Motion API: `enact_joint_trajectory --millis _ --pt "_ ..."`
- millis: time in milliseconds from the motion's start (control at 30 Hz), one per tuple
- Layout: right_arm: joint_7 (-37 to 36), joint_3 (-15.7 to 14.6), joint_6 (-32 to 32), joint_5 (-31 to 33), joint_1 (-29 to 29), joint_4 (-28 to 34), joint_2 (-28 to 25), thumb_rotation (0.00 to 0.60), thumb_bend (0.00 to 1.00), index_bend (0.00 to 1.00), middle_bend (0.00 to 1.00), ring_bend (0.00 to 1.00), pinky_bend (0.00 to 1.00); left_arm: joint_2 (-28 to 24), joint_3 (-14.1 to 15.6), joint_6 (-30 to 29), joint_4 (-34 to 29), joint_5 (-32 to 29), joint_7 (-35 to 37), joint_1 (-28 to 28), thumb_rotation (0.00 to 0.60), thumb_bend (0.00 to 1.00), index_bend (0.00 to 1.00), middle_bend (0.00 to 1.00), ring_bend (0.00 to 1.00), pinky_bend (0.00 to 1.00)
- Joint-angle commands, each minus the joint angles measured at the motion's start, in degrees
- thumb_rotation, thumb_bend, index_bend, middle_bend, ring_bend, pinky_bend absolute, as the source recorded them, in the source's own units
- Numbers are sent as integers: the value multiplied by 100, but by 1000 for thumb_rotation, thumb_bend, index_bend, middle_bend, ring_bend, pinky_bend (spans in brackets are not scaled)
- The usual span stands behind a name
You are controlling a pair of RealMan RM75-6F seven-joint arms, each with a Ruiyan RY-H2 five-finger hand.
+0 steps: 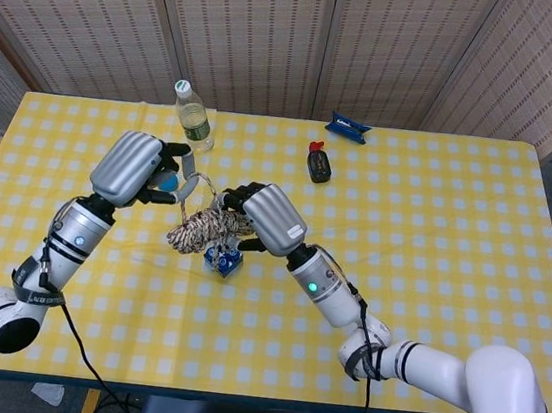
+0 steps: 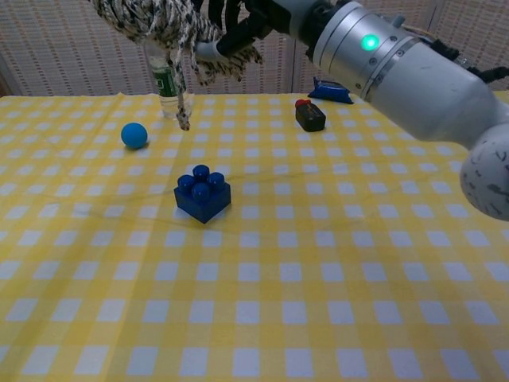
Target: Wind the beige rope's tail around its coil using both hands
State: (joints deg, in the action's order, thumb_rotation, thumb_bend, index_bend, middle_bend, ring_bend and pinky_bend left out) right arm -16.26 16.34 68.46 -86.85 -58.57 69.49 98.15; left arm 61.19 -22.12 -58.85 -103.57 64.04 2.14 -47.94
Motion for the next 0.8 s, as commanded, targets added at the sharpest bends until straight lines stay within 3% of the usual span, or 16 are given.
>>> enact_joint_trajectory --millis 33,433,800 --pt "-428 -108 310 -227 144 -78 -73 600 361 866 720 551 559 -86 44 170 222 -310 88 87 522 438 744 1000 957 1000" --pt "-1141 221 1084 -308 346 222 -153 600 353 870 726 557 571 -1 404 533 574 -666 32 243 537 438 744 1000 957 1000" --pt "-1269 491 1385 -195 455 475 -237 600 353 871 728 561 571 108 694 587 812 -738 2 488 545 438 744 1000 957 1000"
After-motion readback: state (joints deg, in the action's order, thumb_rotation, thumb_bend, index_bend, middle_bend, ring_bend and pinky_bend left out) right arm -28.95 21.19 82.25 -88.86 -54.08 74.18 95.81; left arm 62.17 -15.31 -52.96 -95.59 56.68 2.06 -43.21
